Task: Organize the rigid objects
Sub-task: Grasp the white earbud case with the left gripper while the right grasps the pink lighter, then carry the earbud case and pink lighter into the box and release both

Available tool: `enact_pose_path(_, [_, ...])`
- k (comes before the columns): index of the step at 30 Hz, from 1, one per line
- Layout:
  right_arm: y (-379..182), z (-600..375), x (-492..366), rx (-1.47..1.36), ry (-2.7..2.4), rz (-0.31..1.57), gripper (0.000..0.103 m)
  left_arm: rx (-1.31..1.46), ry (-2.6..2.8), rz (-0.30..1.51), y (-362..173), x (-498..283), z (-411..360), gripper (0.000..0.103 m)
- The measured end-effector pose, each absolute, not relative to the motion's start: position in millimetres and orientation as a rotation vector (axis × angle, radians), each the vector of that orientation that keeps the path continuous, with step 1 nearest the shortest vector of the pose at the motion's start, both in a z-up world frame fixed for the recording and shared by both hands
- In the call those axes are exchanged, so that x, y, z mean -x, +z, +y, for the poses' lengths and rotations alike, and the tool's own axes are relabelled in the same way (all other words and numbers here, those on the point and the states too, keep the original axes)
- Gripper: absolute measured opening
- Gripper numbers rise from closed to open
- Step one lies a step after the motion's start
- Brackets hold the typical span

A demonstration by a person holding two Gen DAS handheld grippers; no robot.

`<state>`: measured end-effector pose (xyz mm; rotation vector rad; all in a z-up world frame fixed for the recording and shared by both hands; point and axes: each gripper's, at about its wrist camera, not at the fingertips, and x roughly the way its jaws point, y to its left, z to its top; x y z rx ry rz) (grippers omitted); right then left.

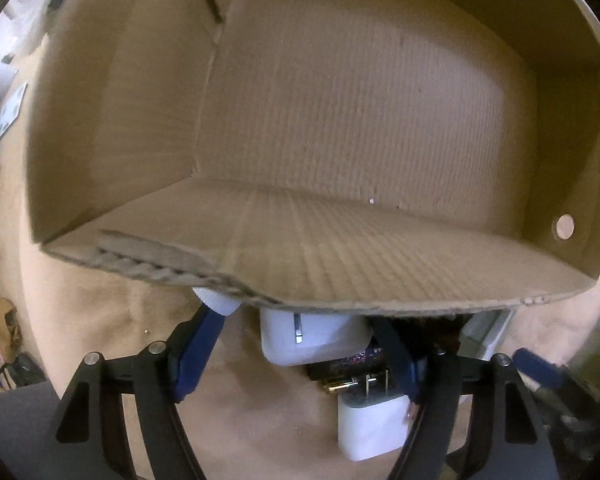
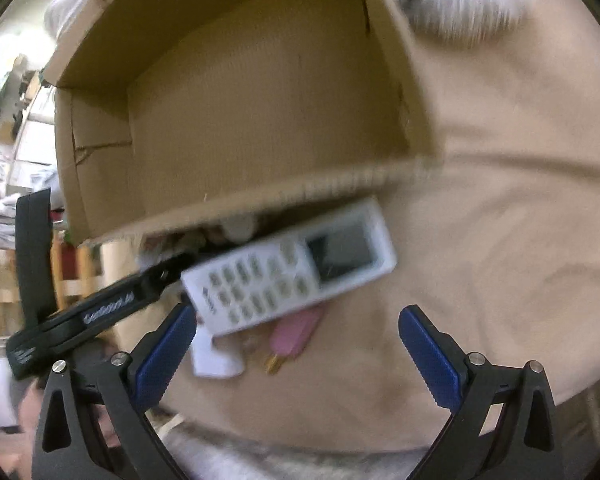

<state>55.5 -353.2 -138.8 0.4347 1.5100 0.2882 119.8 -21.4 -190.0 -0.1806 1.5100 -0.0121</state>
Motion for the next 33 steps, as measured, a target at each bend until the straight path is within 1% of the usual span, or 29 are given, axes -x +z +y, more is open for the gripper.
enact_pose_path(2, [-145.3, -346.4, -51.5, -0.417, 0.317, 1.549, 0.074, 0.169, -0.009, 1.514, -194.9, -122.4, -21.6, 0.071])
enact_pose_path(3, [-148.1, -344.2, -49.4, -0.405, 0.323, 1.561, 0.068, 0.158, -0.007, 1.519, -198.3, -124.6, -21.8, 0.071])
enact_pose_path(4, [-151.9, -341.8, -47.2, -0.383, 0.316, 1.579, 0.055, 0.146, -0.007, 1.521, -200.6, -126.4, -22.4, 0.070])
enact_pose_path(5, [-155.7, -339.6, -45.5, -0.364, 0.305, 1.592, 0.043, 0.128, -0.005, 1.515, -202.5, -128.4, -22.7, 0.068])
enact_pose_path(6, [-159.6, -338.7, -43.7, -0.352, 0.292, 1.606, 0.040, 0.115, -0.005, 1.509, -203.2, -129.2, -23.2, 0.065])
enact_pose_path(7, [-163.3, -338.3, -42.9, -0.344, 0.276, 1.614, 0.040, 0.110, -0.007, 1.502, -203.1, -129.8, -23.3, 0.062])
enact_pose_path(8, [-165.6, -338.5, -41.5, -0.334, 0.266, 1.615, 0.040, 0.111, -0.014, 1.495, -202.0, -129.3, -25.2, 0.052])
enact_pose_path(15, [-176.3, -326.2, -54.0, -0.376, 0.239, 1.592, 0.040, 0.096, -0.019, 1.470, -206.5, -132.5, -20.1, 0.052])
enact_pose_path(18, [-178.9, -311.0, -61.7, -0.317, 0.236, 1.593, 0.046, 0.077, -0.014, 1.459, -205.1, -118.0, -28.0, 0.052])
enact_pose_path(20, [-175.3, -299.0, -58.7, -0.251, 0.233, 1.581, 0.048, 0.068, -0.005, 1.455, -200.7, -110.5, -34.4, 0.052])
enact_pose_path(22, [-173.6, -289.5, -57.5, -0.204, 0.231, 1.562, 0.049, 0.061, 0.004, 1.449, -199.8, -108.6, -32.7, 0.052])
enact_pose_path(23, [-172.4, -286.2, -55.7, -0.163, 0.224, 1.548, 0.040, 0.055, 0.004, 1.448, -200.2, -107.5, -33.8, 0.052])
enact_pose_path(24, [-171.2, -282.8, -51.9, -0.113, 0.228, 1.531, 0.037, 0.052, 0.003, 1.448, -200.2, -106.2, -30.9, 0.052])
enact_pose_path(25, [-169.1, -280.7, -48.4, -0.076, 0.235, 1.513, 0.030, 0.051, 0.004, 1.447, -200.6, -100.3, -34.9, 0.052])
enact_pose_path(26, [-167.0, -282.4, -46.2, -0.079, 0.241, 1.504, 0.027, 0.048, 0.007, 1.444, -193.9, -100.0, -34.8, 0.052])
enact_pose_path(28, [-162.1, -292.2, -41.7, -0.130, 0.259, 1.497, 0.027, 0.042, 0.021, 1.432, -192.0, -99.8, -31.8, 0.052])
enact_pose_path(33, [-142.3, -311.7, -29.7, -0.195, 0.269, 1.451, 0.027, 0.052, 0.026, 1.393, -166.9, -83.7, -24.7, 0.052])
